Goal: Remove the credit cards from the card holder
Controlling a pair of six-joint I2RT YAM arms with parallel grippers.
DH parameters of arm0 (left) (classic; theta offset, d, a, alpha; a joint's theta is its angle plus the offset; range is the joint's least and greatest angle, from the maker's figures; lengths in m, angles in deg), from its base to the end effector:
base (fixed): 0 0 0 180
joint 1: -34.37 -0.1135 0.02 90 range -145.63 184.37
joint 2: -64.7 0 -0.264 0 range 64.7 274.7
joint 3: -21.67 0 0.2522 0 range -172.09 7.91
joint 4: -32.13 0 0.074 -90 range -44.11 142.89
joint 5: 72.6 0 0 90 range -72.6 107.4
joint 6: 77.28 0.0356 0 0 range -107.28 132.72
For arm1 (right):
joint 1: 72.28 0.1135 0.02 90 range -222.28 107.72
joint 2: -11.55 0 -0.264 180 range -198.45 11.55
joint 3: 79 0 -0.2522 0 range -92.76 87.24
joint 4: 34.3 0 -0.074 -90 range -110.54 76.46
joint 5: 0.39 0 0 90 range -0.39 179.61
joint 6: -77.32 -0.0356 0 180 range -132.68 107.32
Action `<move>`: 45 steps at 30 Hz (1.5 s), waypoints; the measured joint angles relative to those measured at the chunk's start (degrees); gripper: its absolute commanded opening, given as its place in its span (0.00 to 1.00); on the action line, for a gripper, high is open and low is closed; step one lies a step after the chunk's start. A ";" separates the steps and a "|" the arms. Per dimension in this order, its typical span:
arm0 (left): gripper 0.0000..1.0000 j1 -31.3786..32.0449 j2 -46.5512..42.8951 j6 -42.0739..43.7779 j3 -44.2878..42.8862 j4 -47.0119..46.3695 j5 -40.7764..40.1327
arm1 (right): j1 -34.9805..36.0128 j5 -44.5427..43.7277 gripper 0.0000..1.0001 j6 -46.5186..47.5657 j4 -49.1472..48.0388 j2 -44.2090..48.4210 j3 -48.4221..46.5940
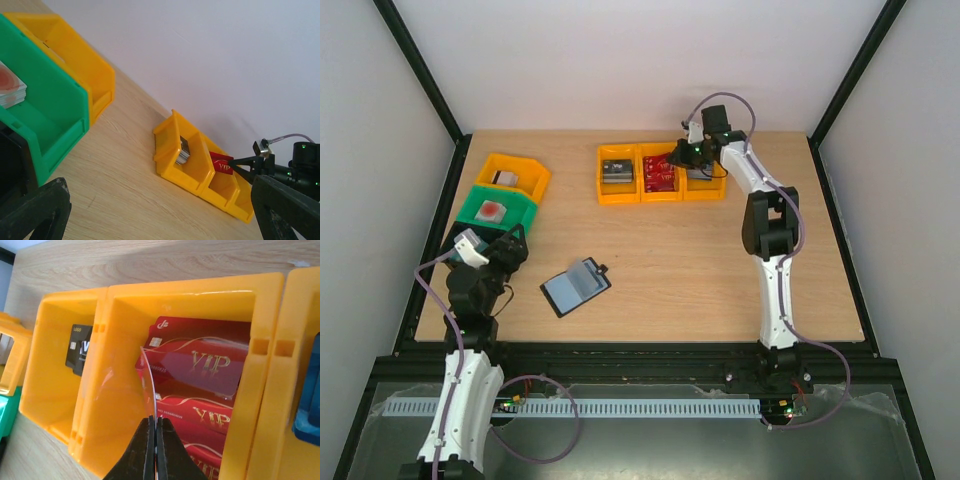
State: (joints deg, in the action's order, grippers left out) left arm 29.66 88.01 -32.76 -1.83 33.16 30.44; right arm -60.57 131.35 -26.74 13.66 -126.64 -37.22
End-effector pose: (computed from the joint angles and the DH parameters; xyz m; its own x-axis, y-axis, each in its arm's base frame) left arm 0.1386 0.0034 0.2172 -0.1135 -0.7063 -0.6987 0.0911 0.6929 -0.7152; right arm 0.5204 0.1321 0.2150 -0.8480 0.0094 -0.5299 -0.3940 0.6575 0.6422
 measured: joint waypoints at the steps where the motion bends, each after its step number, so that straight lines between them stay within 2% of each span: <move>1: 0.99 -0.11 0.00 0.00 0.07 -0.11 0.00 | 0.00 -0.11 0.02 -0.52 -0.07 -0.87 -0.98; 11: 0.99 -0.79 0.00 -0.02 0.17 -0.20 -0.22 | 0.00 -2.93 0.02 -5.07 -1.60 -7.13 -6.95; 14: 0.99 -0.92 0.00 -0.02 0.20 -0.20 -0.26 | 0.37 -4.66 0.05 -5.35 -2.82 -7.67 -7.69; 15: 0.99 -0.98 0.00 -0.02 0.20 -0.20 -0.26 | 0.63 -5.44 0.07 -5.25 -3.52 -7.80 -7.91; 17: 0.99 -1.11 0.02 -0.02 0.20 -0.20 -0.26 | 1.07 -7.48 0.19 -4.92 -4.94 -7.91 -8.02; 21: 0.99 -1.27 0.02 0.00 0.20 -0.20 -0.24 | 2.01 -11.23 0.31 -4.50 -8.00 -8.00 -8.15; 24: 0.99 -1.55 0.02 -0.02 0.20 -0.20 -0.26 | 2.71 -14.25 0.38 -3.87 -9.20 -8.00 -8.15; 30: 0.99 -1.66 0.02 -0.02 0.22 -0.22 -0.24 | 3.69 -19.89 0.44 -0.39 -10.19 -7.37 -8.15; 38: 0.99 -1.70 -0.02 -0.02 0.22 -0.20 -0.24 | 4.22 -27.30 0.45 4.31 -7.85 -0.09 -6.21; 42: 0.99 -1.70 0.00 -0.79 0.22 -0.15 -0.24 | 6.05 -28.72 0.45 5.77 -5.84 8.31 -0.11; 45: 0.99 -1.70 0.09 -2.73 0.39 0.37 0.07 | 9.68 -28.35 0.45 6.38 -5.75 16.13 9.01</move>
State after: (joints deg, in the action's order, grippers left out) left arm 27.95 88.10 -35.49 -1.43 33.53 30.51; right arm -50.89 103.00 -20.36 7.91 -110.51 -28.22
